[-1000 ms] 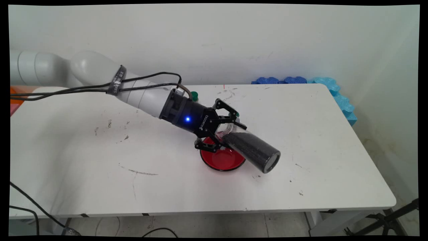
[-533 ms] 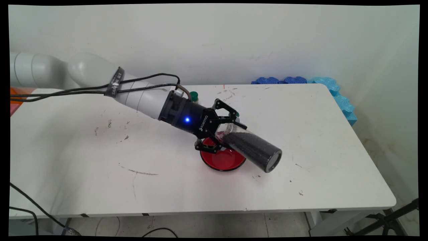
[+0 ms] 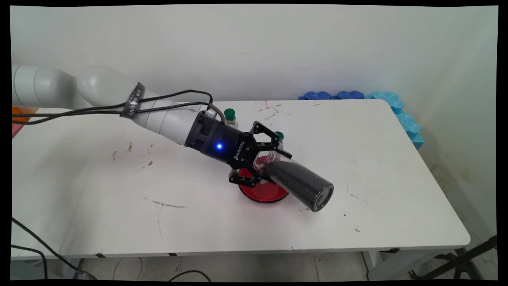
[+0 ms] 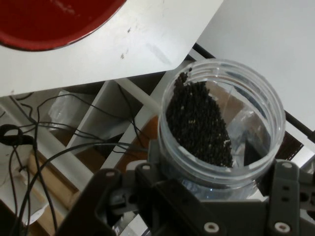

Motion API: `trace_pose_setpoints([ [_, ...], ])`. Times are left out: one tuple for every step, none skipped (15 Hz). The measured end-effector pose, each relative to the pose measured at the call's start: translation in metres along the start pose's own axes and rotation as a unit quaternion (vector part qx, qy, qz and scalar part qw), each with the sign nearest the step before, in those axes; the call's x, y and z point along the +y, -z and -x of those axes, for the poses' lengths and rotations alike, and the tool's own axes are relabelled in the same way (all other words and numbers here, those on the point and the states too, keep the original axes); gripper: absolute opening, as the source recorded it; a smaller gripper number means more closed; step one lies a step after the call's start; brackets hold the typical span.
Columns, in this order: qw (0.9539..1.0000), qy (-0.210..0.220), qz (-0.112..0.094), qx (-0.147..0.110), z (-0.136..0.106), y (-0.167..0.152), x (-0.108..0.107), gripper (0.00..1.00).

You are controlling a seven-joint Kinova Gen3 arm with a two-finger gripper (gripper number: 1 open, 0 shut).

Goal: Pour the black seasoning powder in the red bowl

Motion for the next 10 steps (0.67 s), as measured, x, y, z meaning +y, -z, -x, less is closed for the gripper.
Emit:
trace_pose_setpoints([
  [1.0000,0.001,-0.001,-0.001,0.0000,0.0004,-0.0012,0.00],
  [1.0000,0.004,-0.002,-0.001,0.0000,0.0008,-0.0024,0.00],
  [1.0000,0.007,-0.003,-0.001,-0.0003,0.0011,-0.0033,0.00],
  [0.9999,0.010,-0.003,-0.001,-0.0005,0.0013,-0.0039,0.00],
  [0.9999,0.014,-0.004,-0.001,-0.0011,0.0017,-0.0048,0.00],
  [0.9999,0.017,-0.004,0.000,-0.0015,0.0019,-0.0053,0.00],
  [0.9997,0.022,-0.004,0.001,-0.0024,0.0023,-0.0060,0.00],
  [0.9996,0.027,-0.004,0.001,-0.0032,0.0027,-0.0066,0.00],
  [0.9995,0.032,-0.004,0.003,-0.0042,0.0031,-0.0072,0.00],
  [0.9993,0.038,-0.004,0.004,-0.0052,0.0034,-0.0077,0.00],
])
